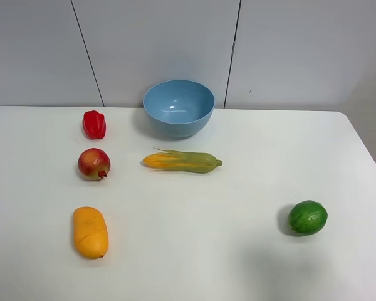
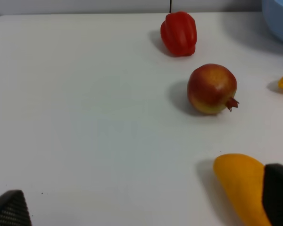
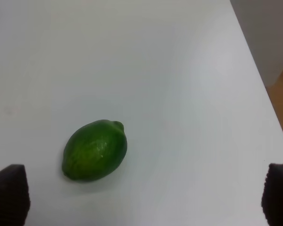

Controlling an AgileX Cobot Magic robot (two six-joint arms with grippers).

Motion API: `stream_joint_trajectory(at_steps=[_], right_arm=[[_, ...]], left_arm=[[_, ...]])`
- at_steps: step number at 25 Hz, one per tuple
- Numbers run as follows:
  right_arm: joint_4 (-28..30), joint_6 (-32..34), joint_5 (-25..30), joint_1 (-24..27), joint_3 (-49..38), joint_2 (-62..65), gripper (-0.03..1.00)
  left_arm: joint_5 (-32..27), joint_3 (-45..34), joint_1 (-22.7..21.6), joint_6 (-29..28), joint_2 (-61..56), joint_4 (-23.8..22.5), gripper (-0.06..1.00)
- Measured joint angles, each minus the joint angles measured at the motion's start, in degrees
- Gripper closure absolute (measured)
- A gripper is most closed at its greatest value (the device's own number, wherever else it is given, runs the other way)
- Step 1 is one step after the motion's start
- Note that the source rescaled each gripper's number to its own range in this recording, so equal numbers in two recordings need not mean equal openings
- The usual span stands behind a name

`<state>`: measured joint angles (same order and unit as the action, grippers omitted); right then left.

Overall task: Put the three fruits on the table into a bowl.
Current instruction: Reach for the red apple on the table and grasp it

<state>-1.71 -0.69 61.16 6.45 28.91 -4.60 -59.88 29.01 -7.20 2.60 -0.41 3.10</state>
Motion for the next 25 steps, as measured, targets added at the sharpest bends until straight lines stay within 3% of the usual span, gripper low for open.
stream_joint_trajectory(at_steps=[16,20,25], right_arm=[[0.0,0.0,0.0,0.0,0.0,0.0,-0.02],[0.0,0.0,0.0,0.0,0.0,0.0,-0.03],[0.0,0.0,0.0,0.0,0.0,0.0,-0.03]], left_arm=[[0.0,0.0,0.0,-0.1,0.0,0.0,-0.06],[0.1,0.0,0.0,-2.9,0.5,1.1,-0.06],[0.1,3.7,0.0,-6.3,14.4,3.6,-0.06]])
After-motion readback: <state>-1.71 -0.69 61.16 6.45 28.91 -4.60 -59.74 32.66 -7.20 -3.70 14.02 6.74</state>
